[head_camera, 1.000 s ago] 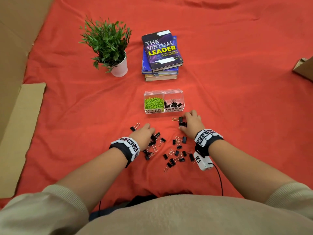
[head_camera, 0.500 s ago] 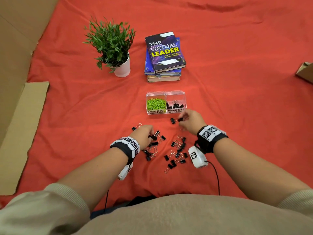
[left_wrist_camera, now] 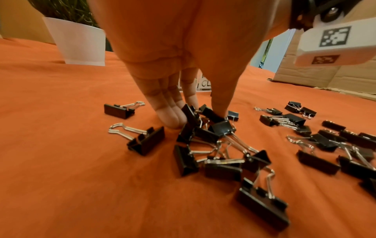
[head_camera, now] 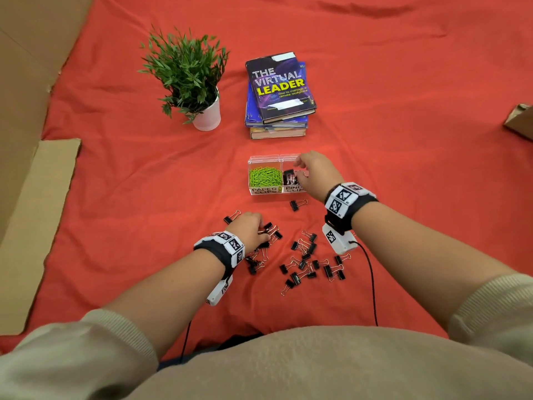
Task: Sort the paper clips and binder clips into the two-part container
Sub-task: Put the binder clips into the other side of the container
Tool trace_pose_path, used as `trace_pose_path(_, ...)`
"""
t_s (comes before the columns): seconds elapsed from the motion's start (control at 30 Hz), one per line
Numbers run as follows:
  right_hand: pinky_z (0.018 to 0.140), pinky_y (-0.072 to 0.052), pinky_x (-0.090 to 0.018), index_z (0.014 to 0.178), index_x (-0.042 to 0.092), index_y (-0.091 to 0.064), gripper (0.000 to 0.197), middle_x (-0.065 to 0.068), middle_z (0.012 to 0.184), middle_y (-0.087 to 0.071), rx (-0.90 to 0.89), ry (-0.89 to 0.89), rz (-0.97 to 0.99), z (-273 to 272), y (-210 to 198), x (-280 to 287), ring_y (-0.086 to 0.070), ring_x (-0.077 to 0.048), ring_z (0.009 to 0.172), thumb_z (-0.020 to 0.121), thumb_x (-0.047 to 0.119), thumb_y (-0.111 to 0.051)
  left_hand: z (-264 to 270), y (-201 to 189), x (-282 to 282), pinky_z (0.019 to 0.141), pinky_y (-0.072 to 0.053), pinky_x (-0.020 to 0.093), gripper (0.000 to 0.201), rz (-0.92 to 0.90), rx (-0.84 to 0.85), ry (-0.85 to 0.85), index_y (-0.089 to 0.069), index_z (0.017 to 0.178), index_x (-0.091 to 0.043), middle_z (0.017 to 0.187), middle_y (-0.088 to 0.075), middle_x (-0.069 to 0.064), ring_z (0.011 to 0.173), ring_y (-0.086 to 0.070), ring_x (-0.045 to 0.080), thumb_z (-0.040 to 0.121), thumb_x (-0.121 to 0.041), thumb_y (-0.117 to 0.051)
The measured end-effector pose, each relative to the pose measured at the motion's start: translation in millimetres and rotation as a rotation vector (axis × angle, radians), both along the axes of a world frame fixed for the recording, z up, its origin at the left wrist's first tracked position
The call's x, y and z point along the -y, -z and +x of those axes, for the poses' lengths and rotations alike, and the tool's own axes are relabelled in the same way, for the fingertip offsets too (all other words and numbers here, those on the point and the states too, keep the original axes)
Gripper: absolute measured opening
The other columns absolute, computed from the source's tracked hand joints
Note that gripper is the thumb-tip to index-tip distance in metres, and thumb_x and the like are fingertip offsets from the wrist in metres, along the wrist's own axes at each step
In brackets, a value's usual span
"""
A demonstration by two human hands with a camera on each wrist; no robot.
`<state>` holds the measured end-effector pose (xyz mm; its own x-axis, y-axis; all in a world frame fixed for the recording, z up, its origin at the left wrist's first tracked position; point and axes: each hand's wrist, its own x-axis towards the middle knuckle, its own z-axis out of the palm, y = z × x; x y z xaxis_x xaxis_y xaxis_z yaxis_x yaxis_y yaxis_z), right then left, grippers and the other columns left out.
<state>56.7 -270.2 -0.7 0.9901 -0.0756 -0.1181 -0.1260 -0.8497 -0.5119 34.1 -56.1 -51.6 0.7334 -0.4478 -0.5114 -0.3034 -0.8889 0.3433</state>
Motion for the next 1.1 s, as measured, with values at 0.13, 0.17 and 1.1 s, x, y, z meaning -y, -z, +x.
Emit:
trace_pose_path(0.13,0.084,-0.052,-0.031,0.104,0.013,-0.064,0.022,-0.005,0.11,-0.062,-0.085,-0.241,-0.098,-27,14,-17,-0.059,-0.022,0.102,0.088,0.009,-0.049,1,-1,4,0.084,-0.045,0.032,0.023,-0.014,0.009,0.017,-0.06,0.098,-0.012,0.107,-0.059,0.008,0.1,-0.058,0.026,0.082,-0.028,-0.068)
trace_pose_path(0.17,0.086,-0.052,-0.032,0.111,0.013,-0.062,0.026,-0.004,0.115,-0.059,-0.138,-0.302,-0.153,-34,21,-20,-0.056,-0.022,0.107,0.088,0.007,-0.049,1,-2,5,0.084,-0.045,0.032,0.02,-0.018,0.015,0.034,-0.061,0.097,-0.012,0.107,-0.06,0.008,0.1,-0.058,0.026,0.082,-0.024,-0.067)
trace_pose_path(1.1,0.081,-0.042,-0.023,0.108,0.014,-0.064,0.03,-0.006,0.111,-0.063,-0.05,0.107,0.061,1,3,25,-0.058,-0.022,0.099,0.079,0.008,-0.059,50,-49,81,0.087,-0.045,0.032,0.021,-0.307,0.133,-0.051,-0.062,0.106,-0.012,0.111,-0.059,0.008,0.1,-0.057,0.024,0.086,-0.009,-0.056)
